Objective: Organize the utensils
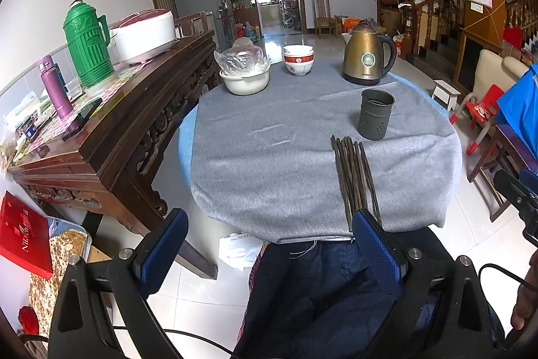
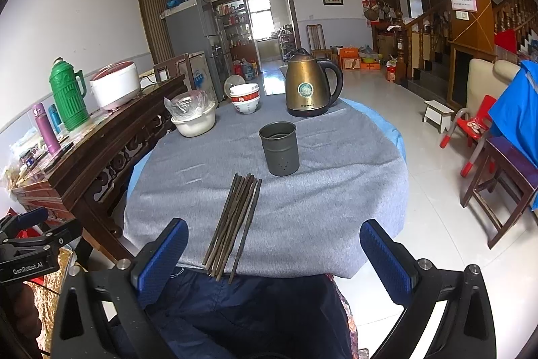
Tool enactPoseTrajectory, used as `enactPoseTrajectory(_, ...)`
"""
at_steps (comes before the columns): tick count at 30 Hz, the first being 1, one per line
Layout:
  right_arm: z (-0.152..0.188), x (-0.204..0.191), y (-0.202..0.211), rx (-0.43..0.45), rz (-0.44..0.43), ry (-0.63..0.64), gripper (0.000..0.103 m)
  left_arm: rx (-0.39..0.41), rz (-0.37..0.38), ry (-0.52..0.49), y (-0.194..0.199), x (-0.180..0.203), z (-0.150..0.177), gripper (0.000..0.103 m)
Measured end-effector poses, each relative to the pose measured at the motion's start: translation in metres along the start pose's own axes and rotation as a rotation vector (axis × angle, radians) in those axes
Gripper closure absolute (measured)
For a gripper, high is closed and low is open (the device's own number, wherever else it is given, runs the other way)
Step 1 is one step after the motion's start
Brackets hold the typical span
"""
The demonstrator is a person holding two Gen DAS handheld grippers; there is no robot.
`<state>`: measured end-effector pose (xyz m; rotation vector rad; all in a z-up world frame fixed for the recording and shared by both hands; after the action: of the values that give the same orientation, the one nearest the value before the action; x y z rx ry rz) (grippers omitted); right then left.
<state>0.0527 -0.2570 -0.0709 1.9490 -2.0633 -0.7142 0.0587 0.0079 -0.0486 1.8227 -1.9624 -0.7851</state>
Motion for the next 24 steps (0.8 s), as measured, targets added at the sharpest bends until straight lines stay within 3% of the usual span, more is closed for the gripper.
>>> enactPoseTrajectory(24, 0.0031, 0.0015, -0.0038, -0.012, -0.009, -0.013, 0.000, 0.000, -0.001, 0.001, 0.0001, 0.0000, 0.0013, 0.005)
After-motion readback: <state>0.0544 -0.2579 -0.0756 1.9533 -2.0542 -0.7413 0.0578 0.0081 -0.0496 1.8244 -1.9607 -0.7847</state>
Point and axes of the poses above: each gripper's, at about its wrist camera, not at the fingertips, and y roughly against the way its jaws point, x to its right, z to its underside, the point moved 7 cm from there along -y, roughly the way its jaws point, and after that the axes turned 5 degrees about x, right-handed, at the moved point
